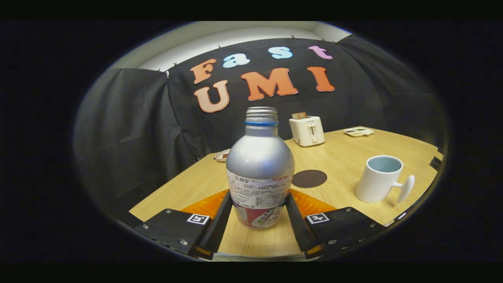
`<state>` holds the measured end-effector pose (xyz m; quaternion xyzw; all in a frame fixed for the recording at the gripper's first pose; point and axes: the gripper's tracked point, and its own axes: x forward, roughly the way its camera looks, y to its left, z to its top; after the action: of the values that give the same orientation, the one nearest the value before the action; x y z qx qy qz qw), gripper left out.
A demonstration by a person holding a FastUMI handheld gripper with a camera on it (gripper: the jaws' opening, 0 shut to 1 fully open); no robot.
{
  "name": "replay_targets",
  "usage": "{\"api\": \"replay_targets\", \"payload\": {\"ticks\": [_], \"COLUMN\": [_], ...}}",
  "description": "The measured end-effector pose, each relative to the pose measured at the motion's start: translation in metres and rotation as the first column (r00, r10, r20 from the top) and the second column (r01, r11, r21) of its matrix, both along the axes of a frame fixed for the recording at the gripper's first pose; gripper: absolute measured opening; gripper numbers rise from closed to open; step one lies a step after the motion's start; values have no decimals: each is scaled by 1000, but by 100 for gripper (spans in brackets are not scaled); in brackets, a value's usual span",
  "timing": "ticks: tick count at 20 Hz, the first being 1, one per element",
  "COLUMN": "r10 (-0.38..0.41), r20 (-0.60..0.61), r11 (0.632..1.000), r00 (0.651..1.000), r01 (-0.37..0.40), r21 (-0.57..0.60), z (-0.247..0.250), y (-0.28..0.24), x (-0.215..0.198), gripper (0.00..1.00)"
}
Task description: Take the bottle from table, then pour the juice into the cup, finally place the bottle on the coaster
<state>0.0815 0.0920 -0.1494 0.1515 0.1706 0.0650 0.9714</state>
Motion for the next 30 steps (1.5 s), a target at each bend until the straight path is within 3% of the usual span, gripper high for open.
{"api": "replay_targets", "payload": {"ticks": [4,7,13,16,19,26,30], "r10": [-24,-47,-49,-49,-57,-55,-44], "r20": [-52,-73,-95,-96,-106,-151,-162], "r11": [988,977,913,852,758,619,501], "r00": [998,996,994,994,993,987,986], "r01": [32,61,83,92,112,152,162], "r21": [154,203,400,515,643,771,850], "z": [-3,-5,12,25,35,36,44], "y": [-10,-23,-43,-53,-60,-73,-77], "x": [3,6,10,11,14,19,21], "gripper": [74,74,74,74,74,74,74]}}
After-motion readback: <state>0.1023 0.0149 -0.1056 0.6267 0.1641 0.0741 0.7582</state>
